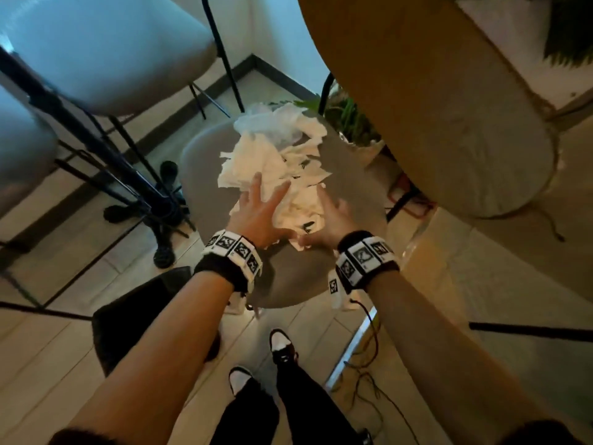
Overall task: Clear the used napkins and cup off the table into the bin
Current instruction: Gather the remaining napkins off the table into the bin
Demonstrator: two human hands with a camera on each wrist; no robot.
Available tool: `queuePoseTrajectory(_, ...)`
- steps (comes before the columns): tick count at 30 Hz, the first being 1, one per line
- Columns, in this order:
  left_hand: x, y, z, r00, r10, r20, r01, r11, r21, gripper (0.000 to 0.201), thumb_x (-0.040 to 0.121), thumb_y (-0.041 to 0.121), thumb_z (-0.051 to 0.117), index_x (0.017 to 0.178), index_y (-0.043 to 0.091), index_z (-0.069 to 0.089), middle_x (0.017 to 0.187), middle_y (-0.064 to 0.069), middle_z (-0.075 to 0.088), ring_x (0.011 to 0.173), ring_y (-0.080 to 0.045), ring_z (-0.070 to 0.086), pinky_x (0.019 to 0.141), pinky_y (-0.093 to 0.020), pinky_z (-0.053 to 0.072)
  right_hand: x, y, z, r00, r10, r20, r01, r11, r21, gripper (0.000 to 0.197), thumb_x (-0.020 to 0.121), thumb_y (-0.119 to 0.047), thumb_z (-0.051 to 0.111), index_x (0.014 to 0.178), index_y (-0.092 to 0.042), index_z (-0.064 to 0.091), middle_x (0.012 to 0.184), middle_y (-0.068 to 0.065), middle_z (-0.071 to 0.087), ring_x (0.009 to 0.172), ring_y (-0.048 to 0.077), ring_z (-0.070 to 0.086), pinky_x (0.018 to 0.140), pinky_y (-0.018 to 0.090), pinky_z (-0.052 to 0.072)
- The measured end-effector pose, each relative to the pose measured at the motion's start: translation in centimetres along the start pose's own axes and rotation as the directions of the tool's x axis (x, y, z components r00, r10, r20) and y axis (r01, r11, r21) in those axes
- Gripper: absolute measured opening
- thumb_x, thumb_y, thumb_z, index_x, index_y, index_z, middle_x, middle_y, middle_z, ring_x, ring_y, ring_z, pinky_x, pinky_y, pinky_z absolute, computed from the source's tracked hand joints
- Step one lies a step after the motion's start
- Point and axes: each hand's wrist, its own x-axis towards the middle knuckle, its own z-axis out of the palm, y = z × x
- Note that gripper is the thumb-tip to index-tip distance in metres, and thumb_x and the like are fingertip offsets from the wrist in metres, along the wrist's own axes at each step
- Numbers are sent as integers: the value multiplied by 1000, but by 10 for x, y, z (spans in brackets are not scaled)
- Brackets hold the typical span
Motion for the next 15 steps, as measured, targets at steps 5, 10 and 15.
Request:
queuePoseTrajectory(5, 4, -5, 20, 999, 31, -30, -32, 999, -29, 59, 83, 26, 62, 135, 27, 33, 149, -12, 20, 128, -42, 34, 105, -53, 36, 17, -9, 16, 997, -74, 9, 73, 995, 69, 109, 66, -17, 83, 140, -49, 10, 146, 16, 22, 132, 38, 36, 106, 45, 39)
queuePoseTrajectory(10, 9, -5, 19, 999, 23, -41, -31, 980, -195, 73, 76, 15, 70, 137, 23, 31, 142, -9, 35, 125, -30, 41, 108, -44, 35, 16, -12, 20, 988, -154, -6, 154, 984, 88, 82, 70, -12, 78, 138, -29, 36, 135, 13, 36, 127, 32, 41, 100, 32, 40)
queuePoseTrajectory(15, 11, 1, 17, 998, 42, -44, -52, 963, -266, 43, 80, 7, 64, 121, 7, 50, 122, -16, 52, 107, -28, 51, 86, -20, 34, 7, -14, 18, 983, -181, -40, 185, 977, 107, 55, 68, -14, 78, 118, -16, 57, 119, 15, 53, 111, 32, 53, 88, 31, 40)
